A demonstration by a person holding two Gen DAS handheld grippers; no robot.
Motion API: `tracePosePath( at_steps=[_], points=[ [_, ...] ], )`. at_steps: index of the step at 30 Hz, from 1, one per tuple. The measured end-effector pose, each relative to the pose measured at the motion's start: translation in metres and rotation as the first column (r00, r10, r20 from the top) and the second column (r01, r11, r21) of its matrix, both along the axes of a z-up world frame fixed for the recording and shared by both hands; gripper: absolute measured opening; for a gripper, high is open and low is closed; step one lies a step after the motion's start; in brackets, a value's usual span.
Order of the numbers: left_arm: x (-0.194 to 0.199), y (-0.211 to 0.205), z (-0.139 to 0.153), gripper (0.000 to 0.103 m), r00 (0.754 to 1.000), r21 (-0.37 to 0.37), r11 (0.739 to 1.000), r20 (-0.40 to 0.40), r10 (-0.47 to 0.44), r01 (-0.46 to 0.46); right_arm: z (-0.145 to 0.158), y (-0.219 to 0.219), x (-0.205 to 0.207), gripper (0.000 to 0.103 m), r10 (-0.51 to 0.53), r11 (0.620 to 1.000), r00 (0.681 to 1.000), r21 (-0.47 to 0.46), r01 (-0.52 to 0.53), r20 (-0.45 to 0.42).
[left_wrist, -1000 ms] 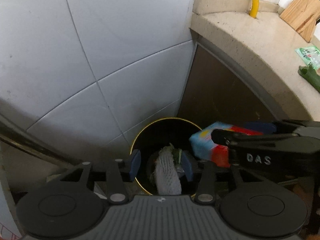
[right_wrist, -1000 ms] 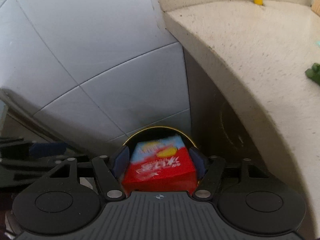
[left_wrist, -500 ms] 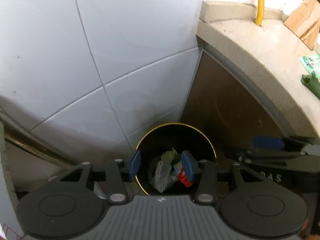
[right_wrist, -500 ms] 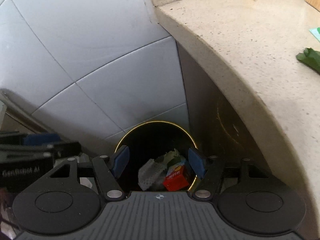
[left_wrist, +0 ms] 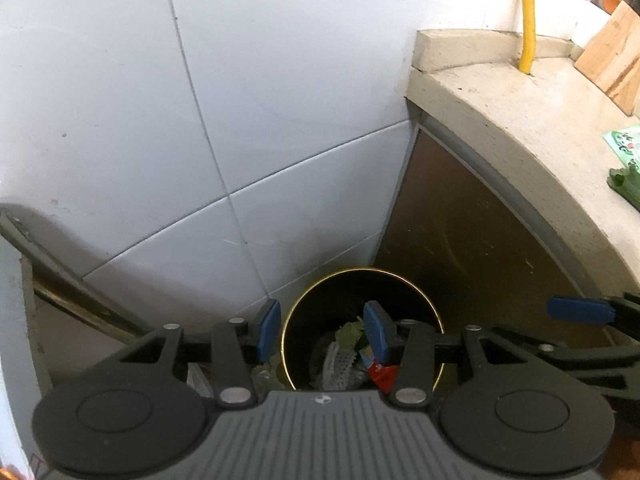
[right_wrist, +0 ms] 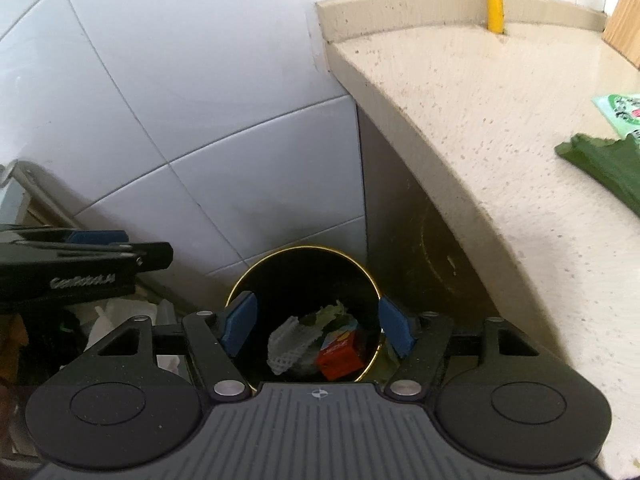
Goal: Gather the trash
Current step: 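Move both tools back up to the vegetable pile on the counter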
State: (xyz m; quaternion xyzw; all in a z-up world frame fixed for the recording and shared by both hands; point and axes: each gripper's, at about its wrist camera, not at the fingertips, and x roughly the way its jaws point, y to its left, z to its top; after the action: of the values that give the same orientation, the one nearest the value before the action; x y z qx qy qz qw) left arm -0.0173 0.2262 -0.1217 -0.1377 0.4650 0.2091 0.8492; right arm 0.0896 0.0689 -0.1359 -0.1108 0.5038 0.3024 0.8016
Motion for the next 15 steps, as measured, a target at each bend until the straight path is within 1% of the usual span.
tracePosePath(
  at_steps=[10, 12, 15],
  points=[
    [-0.002, -0.003, 0.001, 0.041, 1.0, 0.06, 0.998, -0.006, 0.015, -0.015, 0.024, -0.019, -0.011, 0.075, 0.005, 1.0, 0.999, 0.021, -0.005, 0.04],
    [-0.004, -0.002, 0.003, 0.041, 1.0, 0.059, 0.998, 0.002, 0.028, -0.028, 0.028, -0.024, -0.012, 0.075, 0.001, 1.0, 0.999, 0.028, -0.002, 0.045],
    [-0.011, 0.0, 0.007, 0.041, 0.998, 0.04, 0.998, 0.032, 0.047, -0.048, 0.032, -0.029, -0.014, 0.075, -0.003, 0.999, 0.999, 0.036, 0.001, 0.048]
  ],
)
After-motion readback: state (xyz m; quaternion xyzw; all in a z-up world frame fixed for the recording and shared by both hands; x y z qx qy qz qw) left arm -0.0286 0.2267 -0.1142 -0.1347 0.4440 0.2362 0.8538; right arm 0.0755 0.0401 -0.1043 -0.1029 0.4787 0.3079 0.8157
